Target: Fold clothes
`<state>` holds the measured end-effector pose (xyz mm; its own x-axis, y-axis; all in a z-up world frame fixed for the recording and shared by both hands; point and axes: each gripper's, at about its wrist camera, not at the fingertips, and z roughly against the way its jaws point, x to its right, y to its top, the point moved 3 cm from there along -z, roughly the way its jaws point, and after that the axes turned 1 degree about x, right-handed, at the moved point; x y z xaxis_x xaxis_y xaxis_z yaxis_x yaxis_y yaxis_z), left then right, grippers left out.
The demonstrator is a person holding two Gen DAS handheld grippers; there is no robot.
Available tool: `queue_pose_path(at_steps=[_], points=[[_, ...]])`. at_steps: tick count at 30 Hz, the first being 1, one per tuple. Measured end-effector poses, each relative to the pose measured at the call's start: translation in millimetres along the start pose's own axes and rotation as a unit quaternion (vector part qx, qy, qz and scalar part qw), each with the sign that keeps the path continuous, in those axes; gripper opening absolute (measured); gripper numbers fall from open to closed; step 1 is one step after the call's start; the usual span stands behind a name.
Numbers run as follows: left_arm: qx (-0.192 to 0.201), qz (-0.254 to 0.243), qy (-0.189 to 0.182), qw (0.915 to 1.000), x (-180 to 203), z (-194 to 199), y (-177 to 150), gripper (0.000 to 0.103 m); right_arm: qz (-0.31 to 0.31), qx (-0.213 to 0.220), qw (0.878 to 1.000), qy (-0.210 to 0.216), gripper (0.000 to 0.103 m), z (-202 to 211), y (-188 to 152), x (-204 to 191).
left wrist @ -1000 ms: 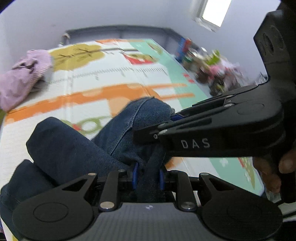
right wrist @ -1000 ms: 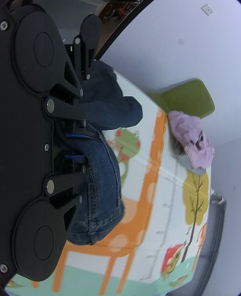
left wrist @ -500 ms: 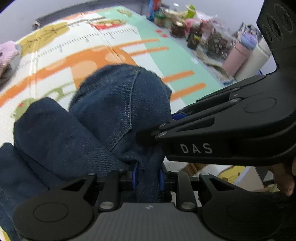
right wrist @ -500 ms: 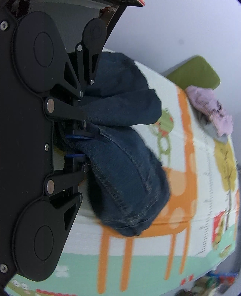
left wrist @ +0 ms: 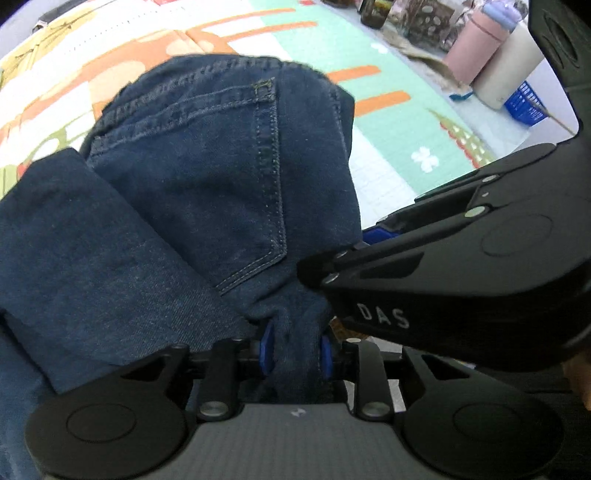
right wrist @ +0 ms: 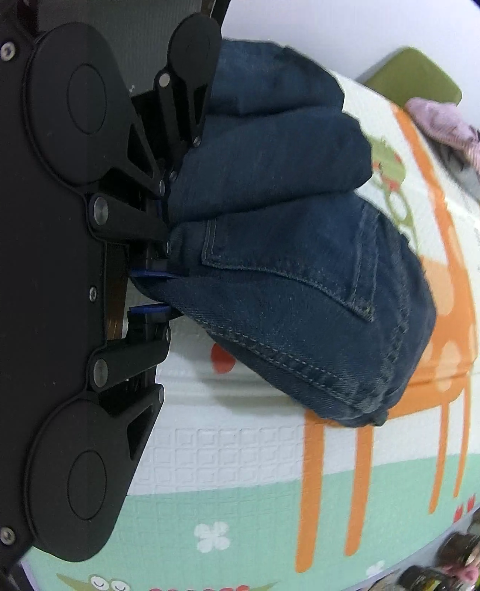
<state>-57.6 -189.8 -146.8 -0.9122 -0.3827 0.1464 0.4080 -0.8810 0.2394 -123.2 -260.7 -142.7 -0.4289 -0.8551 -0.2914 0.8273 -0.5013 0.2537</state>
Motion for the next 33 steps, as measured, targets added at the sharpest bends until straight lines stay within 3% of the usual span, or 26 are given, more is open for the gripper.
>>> queue_pose_path(at_steps=[7, 12, 14, 19, 23, 27, 30, 33], points=[[-0.005, 0.008, -0.001, 1.0, -4, -16, -1, 0.035, -0.02, -0.012, 1.0, -0.012, 0.012, -22, -5, 9], [-0.002, 0.014, -0.002, 0.9999, -7, -12, -2, 0.036, -0.021, -0.015, 1.0, -0.013, 0.017, -14, -3, 7], [0.002, 0.019, -0.003, 0.9998, -8, -7, -3, 0.036, -0.021, -0.017, 1.0, -0.013, 0.03, -11, -2, 7], [0.01, 0.018, -0.003, 0.9998, -11, 12, -4, 0.04, -0.022, 0.004, 1.0, 0.0, 0.032, 13, 7, 4], [0.028, 0.001, 0.003, 0.9996, -8, 37, 3, 0.041, -0.023, 0.037, 0.999, 0.006, 0.039, 40, 21, 0], [0.071, -0.009, 0.001, 0.9975, -7, 68, 11, 0.056, -0.018, 0.066, 0.998, 0.007, 0.042, 62, 34, -6], [0.109, -0.001, 0.01, 0.994, -13, 86, 25, 0.065, -0.015, 0.085, 0.996, 0.004, 0.044, 73, 48, -6], [0.126, 0.027, 0.026, 0.9914, -35, 95, 37, 0.066, -0.011, 0.102, 0.995, -0.002, 0.047, 81, 65, -6]])
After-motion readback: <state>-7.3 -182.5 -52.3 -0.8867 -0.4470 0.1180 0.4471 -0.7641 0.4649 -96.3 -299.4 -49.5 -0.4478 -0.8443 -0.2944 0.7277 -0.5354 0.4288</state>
